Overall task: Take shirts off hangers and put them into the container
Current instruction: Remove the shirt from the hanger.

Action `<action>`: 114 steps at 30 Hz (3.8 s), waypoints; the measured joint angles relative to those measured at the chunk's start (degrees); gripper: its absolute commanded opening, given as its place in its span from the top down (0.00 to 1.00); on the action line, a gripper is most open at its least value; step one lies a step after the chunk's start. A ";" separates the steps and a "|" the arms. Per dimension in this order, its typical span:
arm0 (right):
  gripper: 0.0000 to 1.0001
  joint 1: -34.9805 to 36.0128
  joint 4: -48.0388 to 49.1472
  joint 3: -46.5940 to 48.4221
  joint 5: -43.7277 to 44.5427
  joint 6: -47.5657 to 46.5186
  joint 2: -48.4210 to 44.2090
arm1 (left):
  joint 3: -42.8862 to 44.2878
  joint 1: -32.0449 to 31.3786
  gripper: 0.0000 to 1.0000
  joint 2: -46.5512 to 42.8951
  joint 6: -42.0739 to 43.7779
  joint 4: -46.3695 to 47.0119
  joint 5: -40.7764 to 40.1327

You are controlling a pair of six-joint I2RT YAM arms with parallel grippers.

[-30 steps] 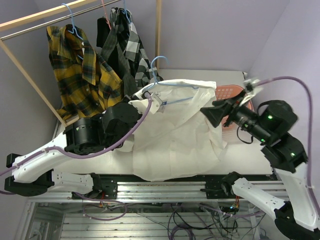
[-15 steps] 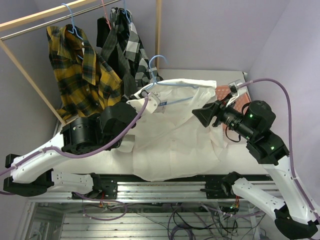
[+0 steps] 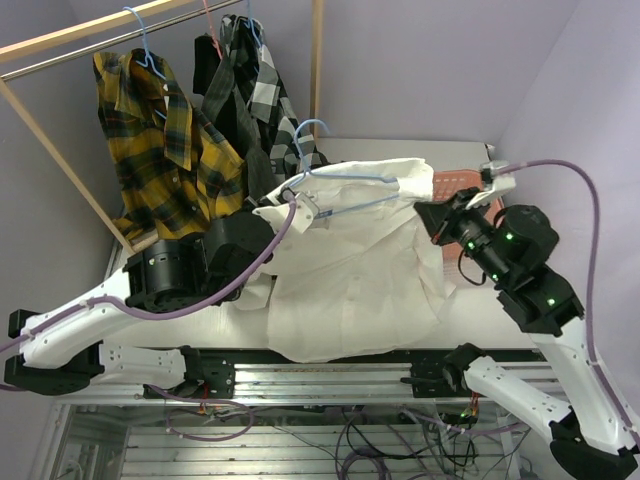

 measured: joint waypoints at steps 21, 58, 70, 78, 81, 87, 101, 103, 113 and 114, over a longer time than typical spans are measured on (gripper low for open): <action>0.66 0.35 -7.50 16.37 6.38 -6.23 6.36 | -8.07 -0.48 0.93 -15.19 -4.55 -5.64 5.81; 0.54 0.00 -32.54 32.54 -41.44 -18.25 13.77 | -11.39 -0.42 0.93 -10.78 4.81 4.48 26.23; 0.71 0.00 -35.43 29.92 -37.99 -19.17 13.09 | -11.39 -0.42 0.93 -10.73 4.79 5.57 22.91; 1.00 0.24 -36.61 29.31 -36.17 -18.93 11.58 | -11.43 -0.42 0.93 -11.08 4.70 5.92 21.33; 1.00 0.35 -36.85 29.49 -34.64 -18.27 11.06 | -11.56 -0.44 0.87 -10.54 4.52 6.78 21.09; 1.00 0.28 -40.17 32.98 -26.86 -16.35 11.23 | -11.78 -0.26 0.43 -7.02 2.58 7.72 20.26; 1.00 -0.11 -47.60 39.19 -13.73 -12.39 14.29 | -10.75 -0.22 0.61 -2.95 -0.85 7.08 21.84; 1.00 -0.11 -49.00 43.30 -13.20 -11.41 15.91 | -10.75 -0.22 0.61 -4.44 -1.29 7.08 21.81; 1.00 -0.11 -53.07 56.54 -12.68 -5.42 15.58 | -10.78 -0.22 0.63 -10.38 -1.66 8.20 20.41; 1.00 -0.11 -53.20 57.27 -12.76 -5.03 15.34 | -10.78 -0.22 0.63 -10.51 -1.66 8.20 20.28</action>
